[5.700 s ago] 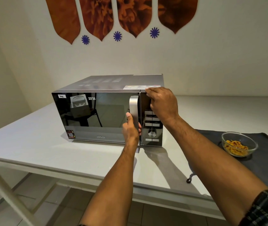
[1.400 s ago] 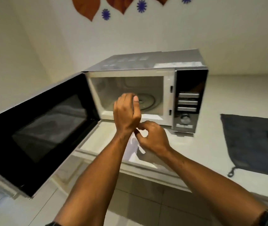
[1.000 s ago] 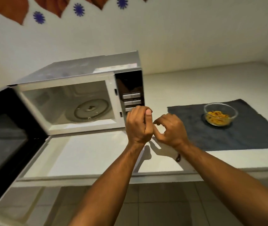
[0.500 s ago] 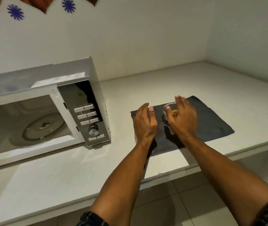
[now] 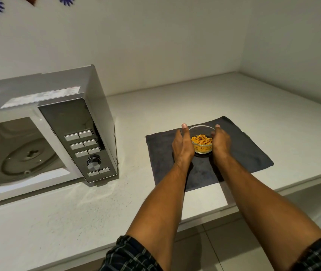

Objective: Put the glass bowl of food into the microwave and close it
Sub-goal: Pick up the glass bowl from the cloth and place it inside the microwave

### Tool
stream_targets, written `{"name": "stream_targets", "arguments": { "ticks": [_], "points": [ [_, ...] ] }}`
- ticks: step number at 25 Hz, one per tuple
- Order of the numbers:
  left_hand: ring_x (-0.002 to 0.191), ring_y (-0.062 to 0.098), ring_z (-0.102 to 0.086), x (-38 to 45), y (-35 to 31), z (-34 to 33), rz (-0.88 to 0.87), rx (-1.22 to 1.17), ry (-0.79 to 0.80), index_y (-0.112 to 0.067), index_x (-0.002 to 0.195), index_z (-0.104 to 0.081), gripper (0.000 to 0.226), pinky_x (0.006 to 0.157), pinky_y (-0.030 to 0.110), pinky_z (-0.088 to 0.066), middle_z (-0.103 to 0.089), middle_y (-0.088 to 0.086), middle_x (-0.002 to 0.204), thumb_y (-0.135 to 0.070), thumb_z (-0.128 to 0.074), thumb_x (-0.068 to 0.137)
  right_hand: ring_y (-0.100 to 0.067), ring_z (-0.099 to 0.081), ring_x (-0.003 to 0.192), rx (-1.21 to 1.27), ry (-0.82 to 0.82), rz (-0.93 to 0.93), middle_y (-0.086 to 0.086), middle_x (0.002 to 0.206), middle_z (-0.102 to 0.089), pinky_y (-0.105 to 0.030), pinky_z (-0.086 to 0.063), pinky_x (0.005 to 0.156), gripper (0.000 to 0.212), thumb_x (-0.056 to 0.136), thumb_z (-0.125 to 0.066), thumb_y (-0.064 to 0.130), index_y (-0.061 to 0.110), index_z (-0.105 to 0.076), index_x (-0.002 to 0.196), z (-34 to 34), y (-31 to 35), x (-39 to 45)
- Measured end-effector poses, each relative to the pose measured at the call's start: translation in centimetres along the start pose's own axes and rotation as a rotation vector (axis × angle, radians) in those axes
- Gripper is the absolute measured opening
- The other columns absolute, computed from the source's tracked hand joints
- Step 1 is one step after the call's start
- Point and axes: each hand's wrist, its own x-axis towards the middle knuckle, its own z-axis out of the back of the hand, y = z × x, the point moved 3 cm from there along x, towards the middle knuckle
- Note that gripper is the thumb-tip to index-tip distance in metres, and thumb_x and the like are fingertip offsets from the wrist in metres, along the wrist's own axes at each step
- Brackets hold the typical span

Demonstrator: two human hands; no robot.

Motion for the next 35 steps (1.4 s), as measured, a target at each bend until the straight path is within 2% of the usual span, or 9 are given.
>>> {"name": "stream_targets", "arguments": {
  "ticks": [3,5,7,10,13,24,28,31,35],
  "points": [
    [0.101,0.015,-0.055,0.1,0.2,-1.1,0.043,-0.044,0.037,-0.017,0.133,-0.058,0.067,0.084,0.027,-0.039,-0.063,0.010,0.128,-0.063,-0.021,0.100,-0.019,-0.066,0.083,0.043,-0.002,-0.015,-0.010,0.109,-0.075,-0.034,-0.048,0.077,0.044,0.103,-0.037,0.043,0.020,-0.066,0.079,-0.7,0.0,0.0],
    [0.090,0.014,-0.057,-0.1,0.2,-1.4,0.043,-0.035,0.025,-0.015,0.126,-0.059,0.065,0.075,0.026,-0.039,-0.065,0.009,0.116,-0.063,-0.023,0.100,-0.022,-0.068,0.085,0.060,-0.009,-0.021,-0.007,0.100,-0.075,-0.042,-0.053,0.088,0.043,0.102,-0.037,0.042,0.025,-0.061,0.072,-0.7,-0.1,-0.4],
    [0.080,0.009,-0.055,-0.5,0.0,-1.2,0.023,-0.020,-0.011,-0.015,0.119,-0.061,0.065,0.072,0.027,-0.038,-0.062,0.003,0.103,-0.065,-0.024,0.099,-0.028,-0.071,0.095,0.081,-0.007,-0.036,-0.004,0.097,-0.076,-0.050,-0.052,0.098,0.040,0.100,-0.038,0.041,0.023,-0.065,0.078,-0.7,-0.3,-1.0],
    [0.075,0.005,-0.056,-1.3,-0.2,0.2,-0.022,0.028,-0.061,-0.014,0.113,-0.062,0.068,0.065,0.026,-0.039,-0.059,-0.004,0.091,-0.068,-0.024,0.097,-0.030,-0.072,0.094,0.119,0.003,-0.066,-0.003,0.094,-0.077,-0.052,-0.053,0.097,0.041,0.096,-0.040,0.041,0.015,-0.072,0.094,-1.1,-0.2,-2.8],
    [0.071,-0.001,-0.057,-2.3,-0.1,2.9,-0.072,0.083,-0.122,-0.015,0.107,-0.065,0.067,0.057,0.020,-0.038,-0.062,-0.008,0.083,-0.068,-0.024,0.097,-0.029,-0.072,0.090,0.130,0.018,-0.054,-0.003,0.093,-0.077,-0.052,-0.054,0.094,0.038,0.094,-0.040,0.042,0.019,-0.070,0.089,-2.3,0.0,-5.7],
    [0.076,0.020,-0.066,-8.9,1.9,17.4,-0.238,0.212,-0.477,-0.007,0.097,-0.068,0.064,0.064,0.030,-0.050,-0.073,0.007,0.086,-0.052,-0.022,0.096,-0.030,-0.070,0.092,0.110,0.194,0.038,-0.006,0.097,-0.074,-0.042,-0.056,0.080,0.032,0.099,-0.040,0.036,0.023,-0.067,0.088,-8.7,-1.4,-19.6],
    [0.064,0.010,-0.062,-11.8,3.5,22.4,-0.236,0.255,-0.560,-0.009,0.093,-0.067,0.053,0.052,0.014,-0.040,-0.068,0.000,0.076,-0.044,-0.028,0.095,-0.029,-0.071,0.096,0.077,0.278,0.047,-0.004,0.103,-0.074,-0.048,-0.057,0.086,0.035,0.100,-0.037,0.036,0.023,-0.070,0.100,-10.8,-2.3,-24.7],
    [0.067,0.012,-0.067,-13.6,4.6,25.6,-0.243,0.261,-0.601,-0.012,0.094,-0.068,0.045,0.055,0.022,-0.049,-0.072,0.002,0.076,-0.040,-0.034,0.094,-0.027,-0.069,0.094,0.012,0.335,0.028,0.003,0.098,-0.071,-0.055,-0.055,0.092,0.035,0.101,-0.034,0.040,0.029,-0.067,0.102,-12.2,-3.3,-28.0],
    [0.070,0.016,-0.071,-15.2,6.1,29.9,-0.215,0.254,-0.672,-0.014,0.099,-0.069,0.044,0.061,0.035,-0.059,-0.073,0.003,0.079,-0.041,-0.035,0.093,-0.020,-0.066,0.081,0.007,0.392,0.049,0.009,0.080,-0.064,-0.043,-0.056,0.081,0.032,0.103,-0.036,0.034,0.029,-0.065,0.090,-14.7,-4.2,-31.4]
  ]
}}
